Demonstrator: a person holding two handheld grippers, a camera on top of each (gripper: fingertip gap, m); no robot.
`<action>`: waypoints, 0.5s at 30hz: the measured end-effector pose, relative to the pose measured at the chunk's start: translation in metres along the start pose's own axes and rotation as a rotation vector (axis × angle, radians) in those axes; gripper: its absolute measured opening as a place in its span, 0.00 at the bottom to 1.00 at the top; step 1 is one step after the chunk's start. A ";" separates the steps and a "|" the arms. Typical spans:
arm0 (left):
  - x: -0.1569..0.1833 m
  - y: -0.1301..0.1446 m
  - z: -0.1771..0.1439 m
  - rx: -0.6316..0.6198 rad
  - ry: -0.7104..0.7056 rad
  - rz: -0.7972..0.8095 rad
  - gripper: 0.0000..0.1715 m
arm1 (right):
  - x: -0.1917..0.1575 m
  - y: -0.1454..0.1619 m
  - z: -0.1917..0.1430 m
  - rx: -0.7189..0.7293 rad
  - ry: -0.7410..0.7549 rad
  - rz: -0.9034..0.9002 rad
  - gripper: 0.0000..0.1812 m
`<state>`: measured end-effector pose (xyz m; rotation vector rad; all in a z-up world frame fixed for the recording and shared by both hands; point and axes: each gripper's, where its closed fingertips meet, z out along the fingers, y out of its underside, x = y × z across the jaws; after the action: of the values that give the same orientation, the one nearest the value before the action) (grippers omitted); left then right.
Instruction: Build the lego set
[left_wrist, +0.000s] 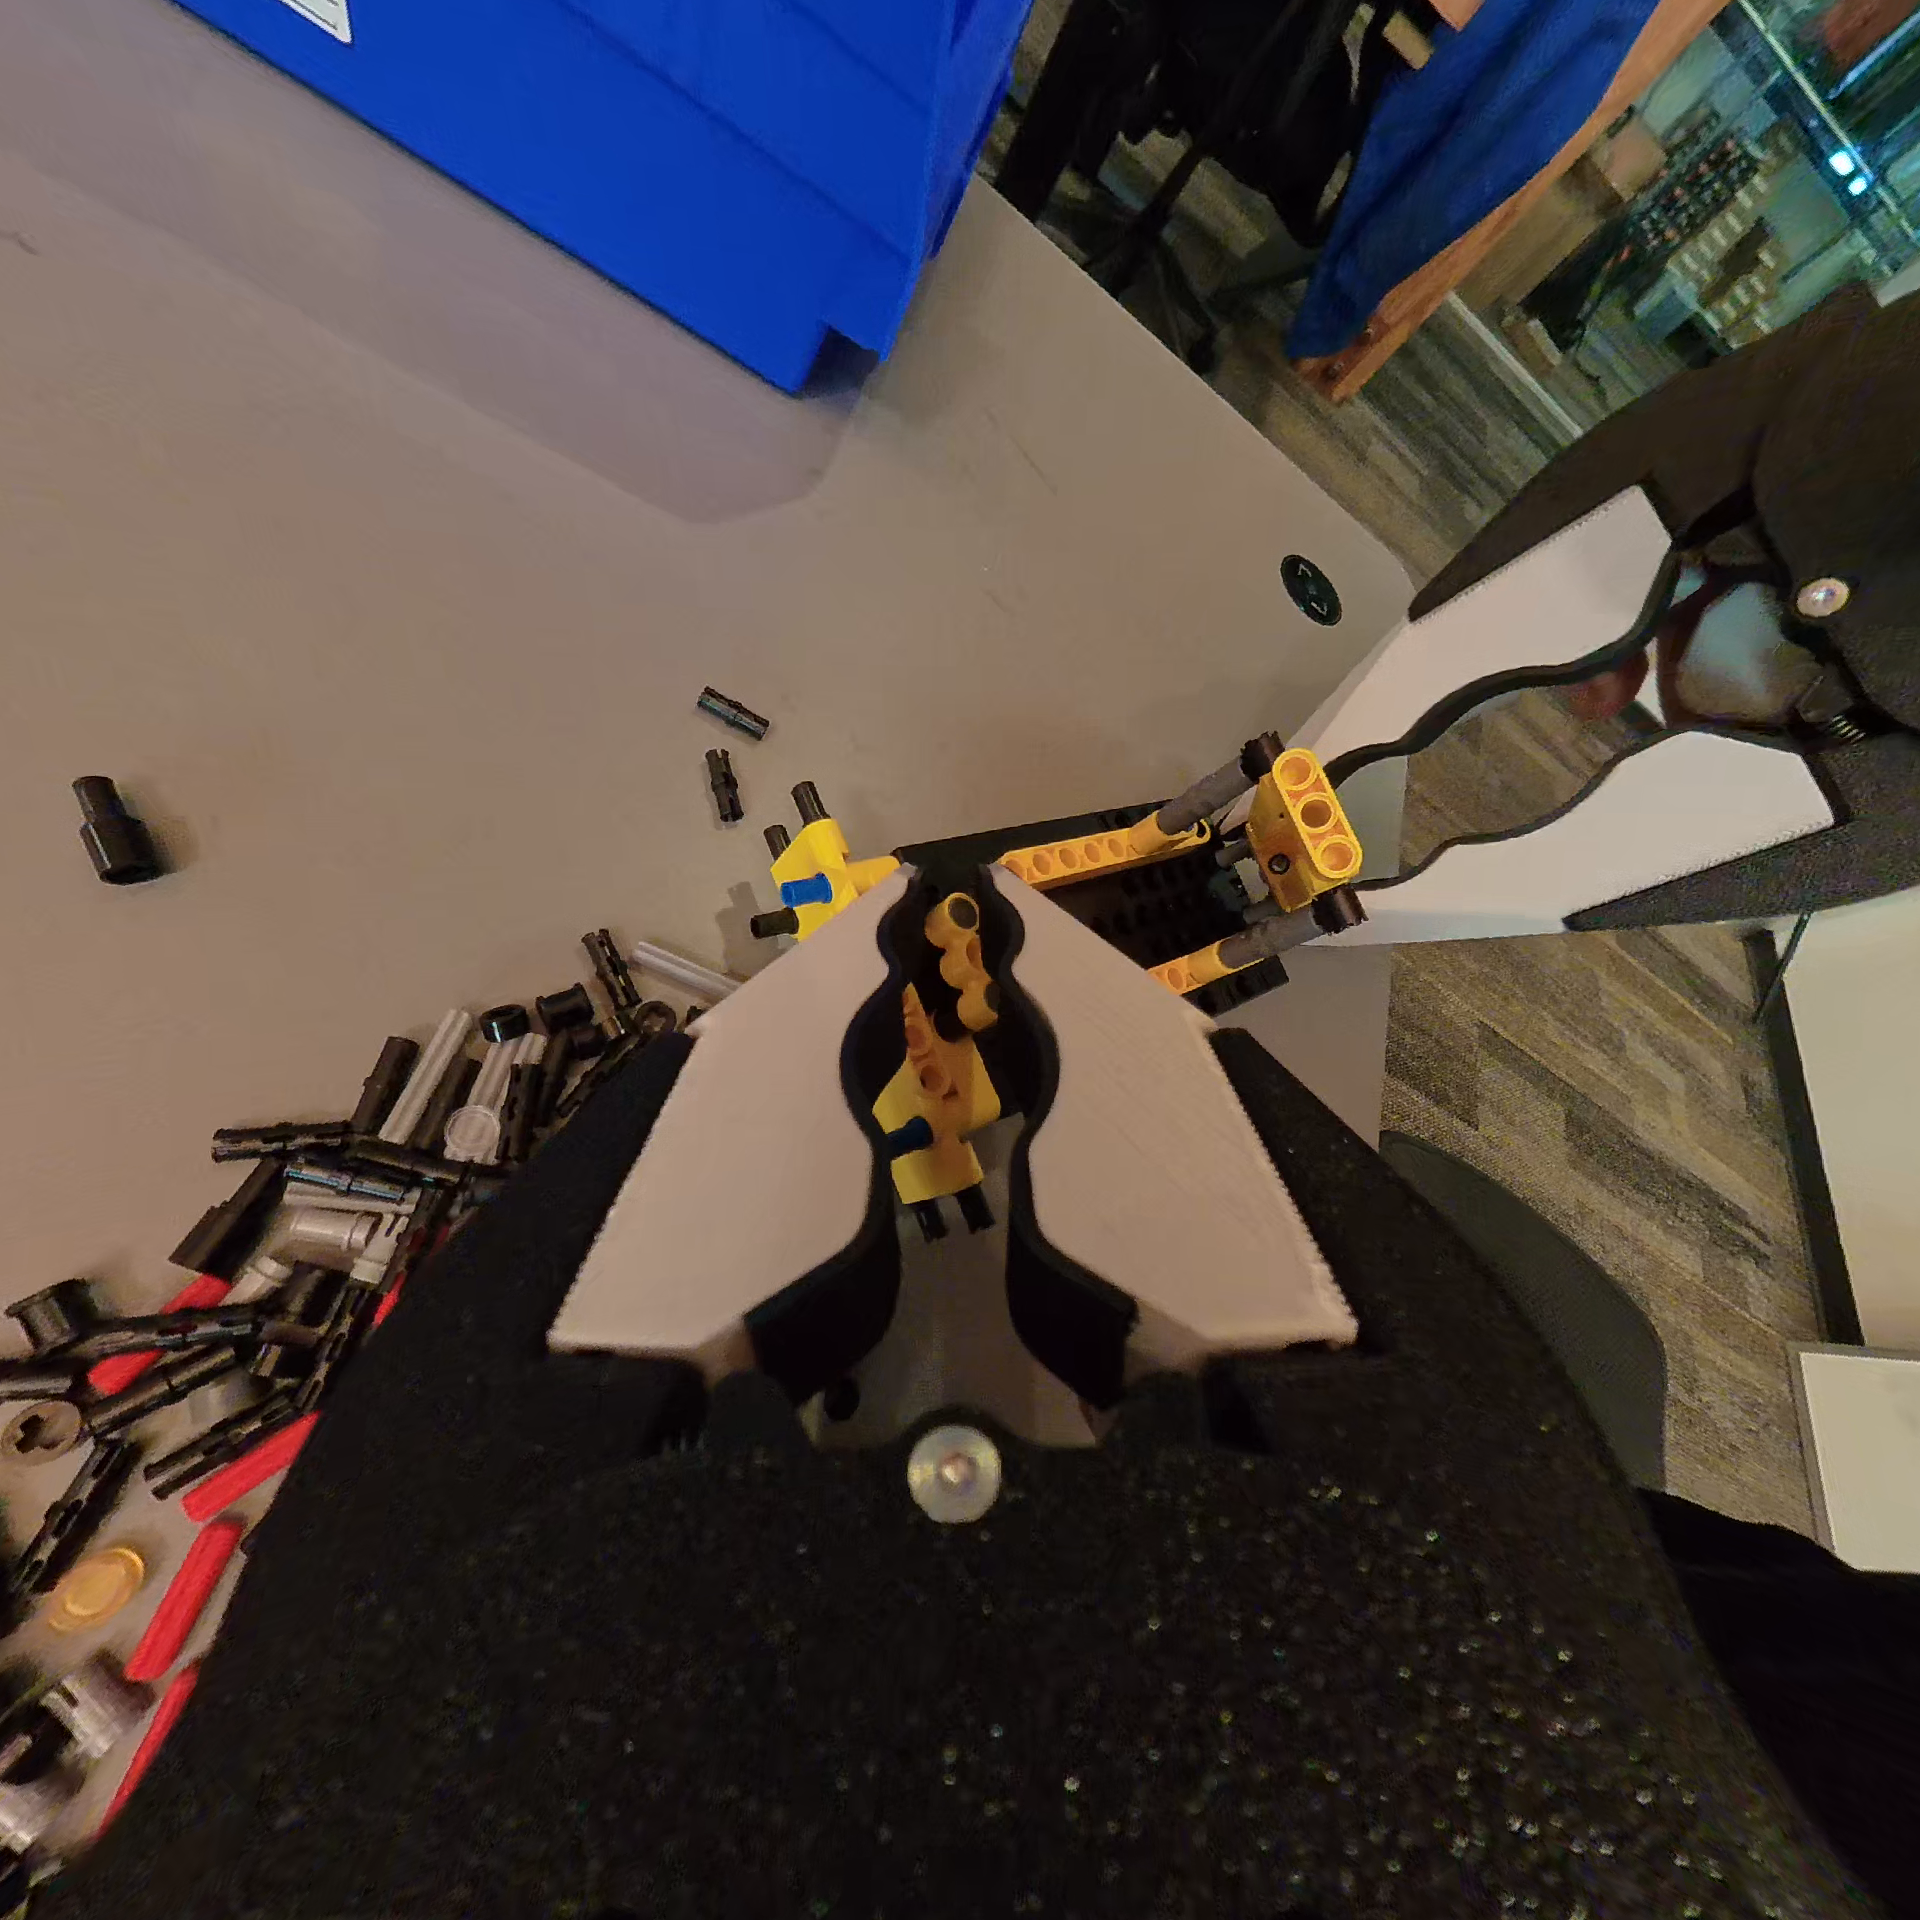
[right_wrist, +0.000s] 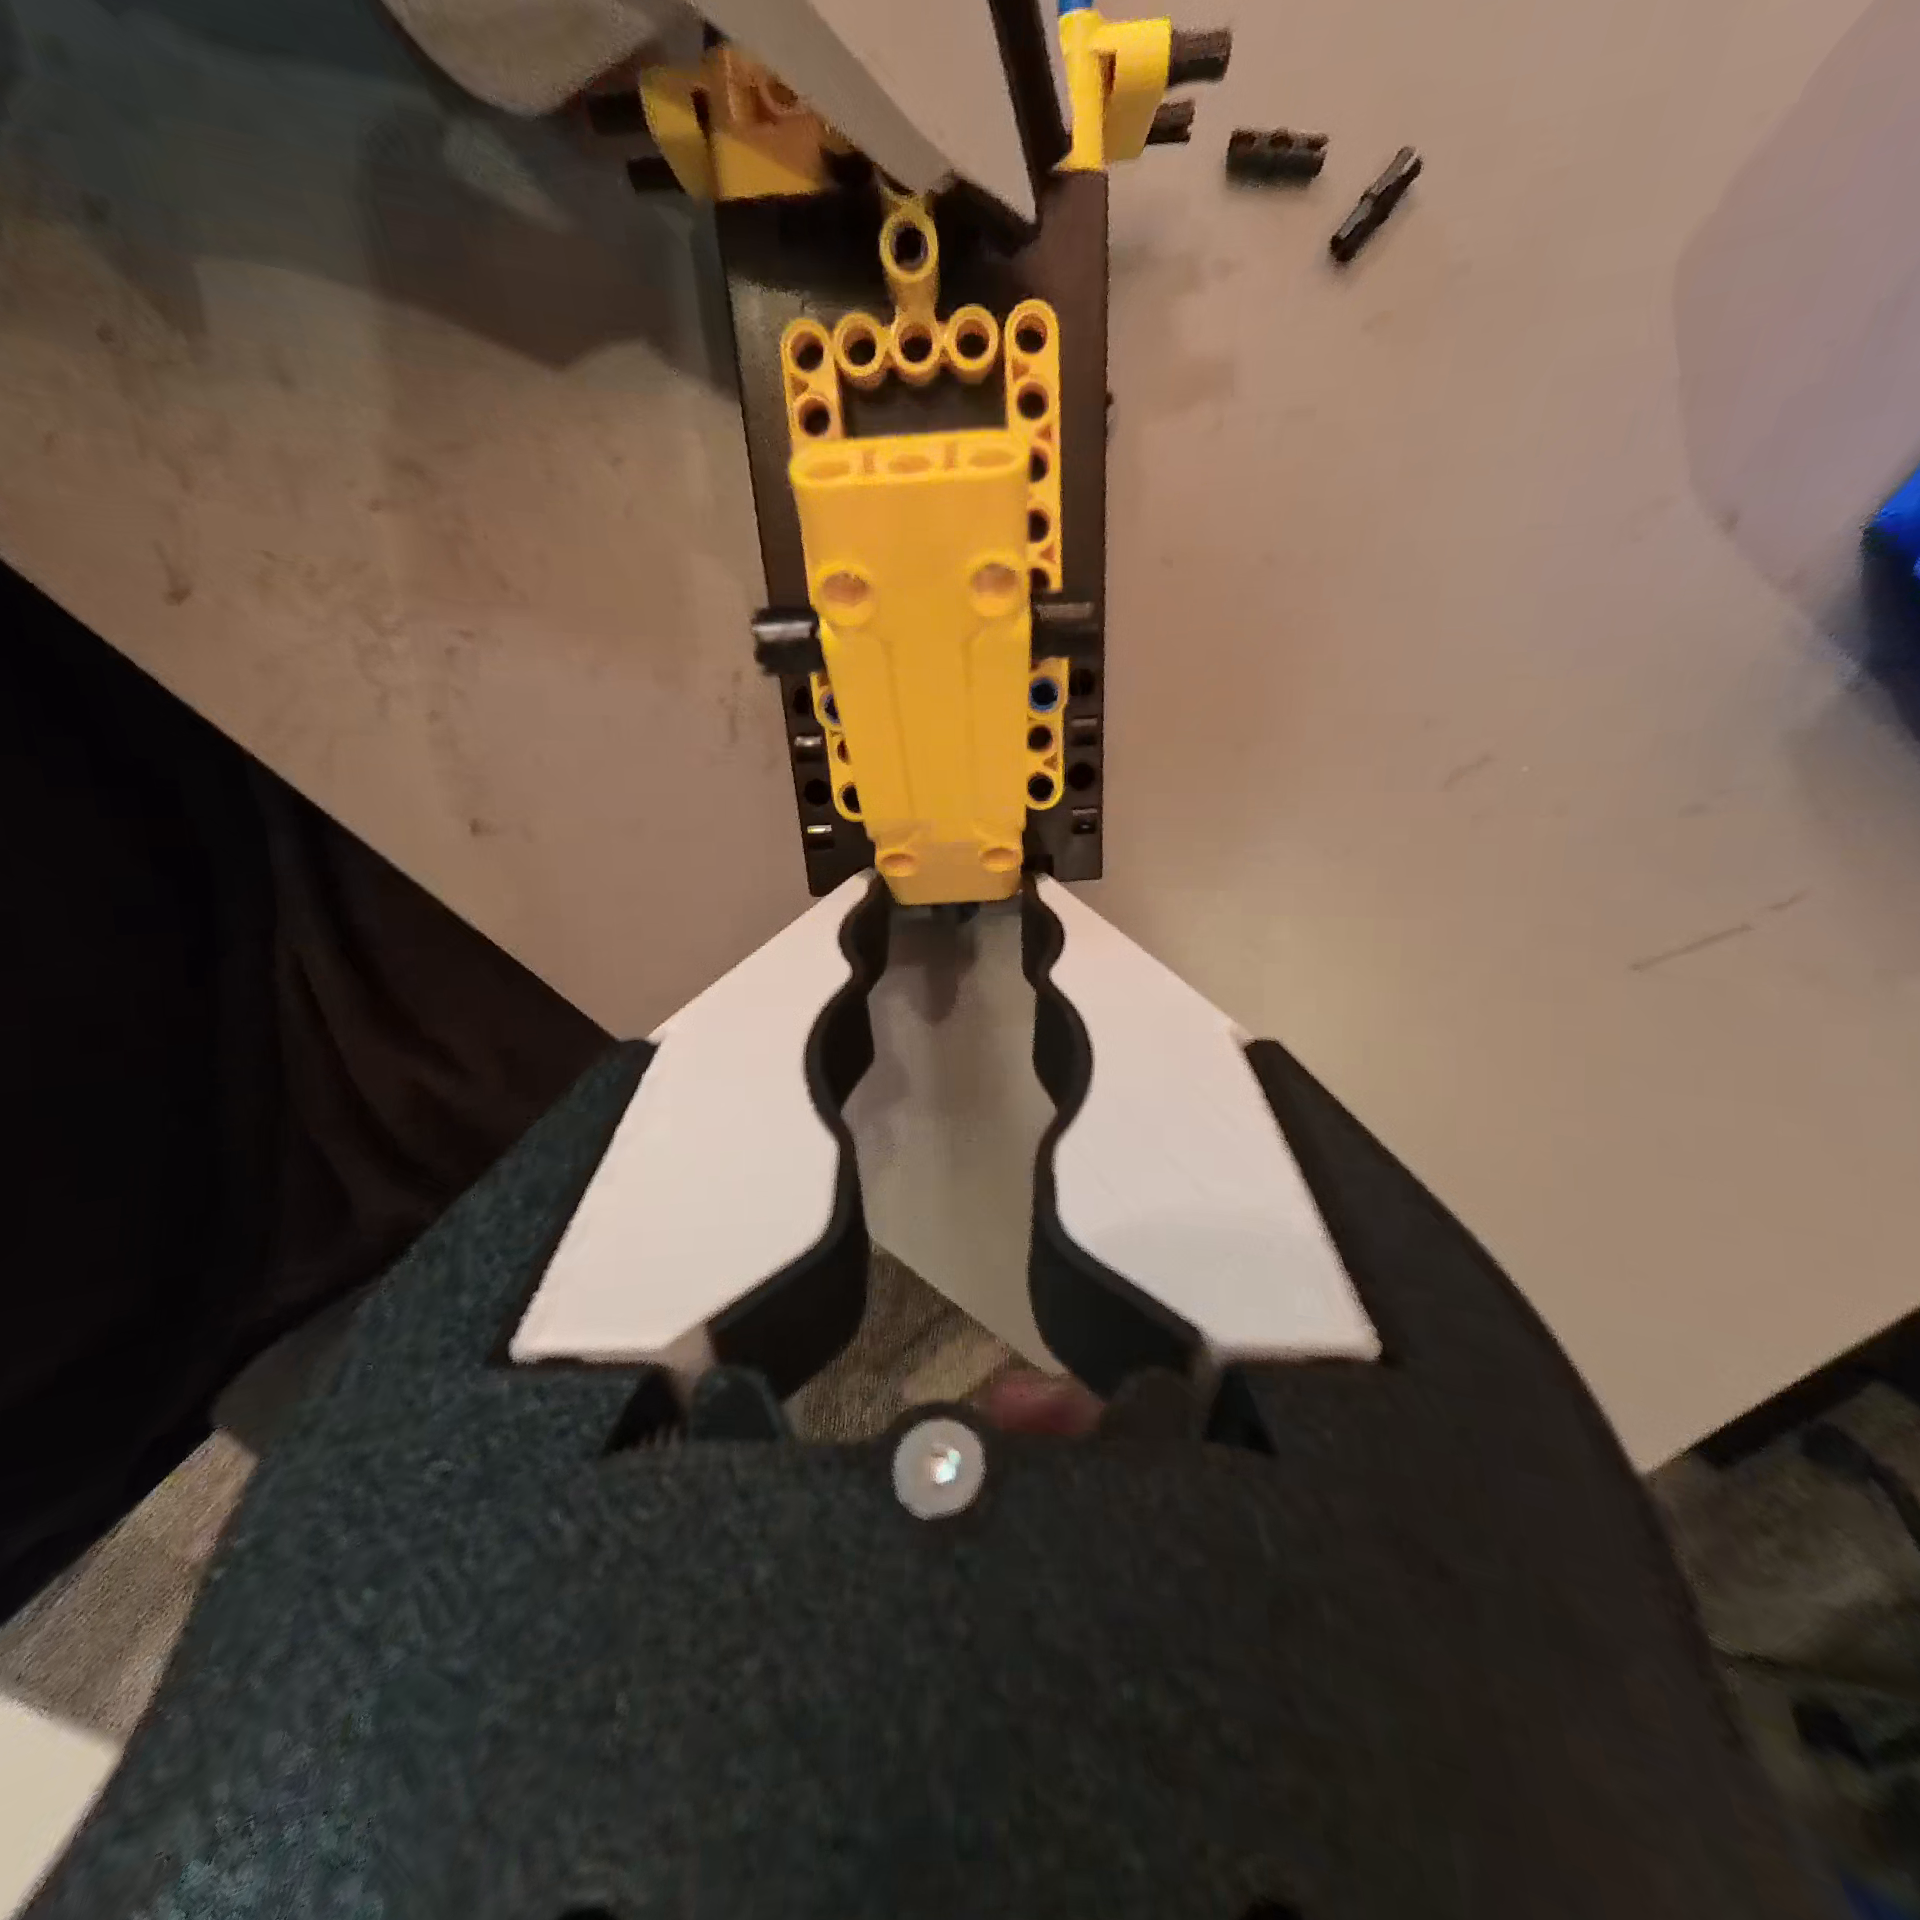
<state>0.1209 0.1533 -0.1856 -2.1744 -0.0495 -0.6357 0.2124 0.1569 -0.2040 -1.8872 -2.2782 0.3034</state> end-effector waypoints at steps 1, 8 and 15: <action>0.000 0.000 0.000 0.000 -0.001 0.002 0.06 | 0.000 0.000 0.000 -0.032 0.000 0.004 0.14; 0.000 0.000 0.000 -0.001 -0.003 0.013 0.06 | 0.000 0.002 0.000 -0.201 -0.009 -0.015 0.14; -0.001 0.000 0.000 0.000 -0.022 0.036 0.05 | -0.001 0.008 -0.001 -0.329 -0.035 -0.053 0.14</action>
<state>0.1202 0.1536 -0.1861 -2.1773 -0.0215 -0.5917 0.2202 0.1574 -0.2051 -1.9725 -2.5251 -0.0503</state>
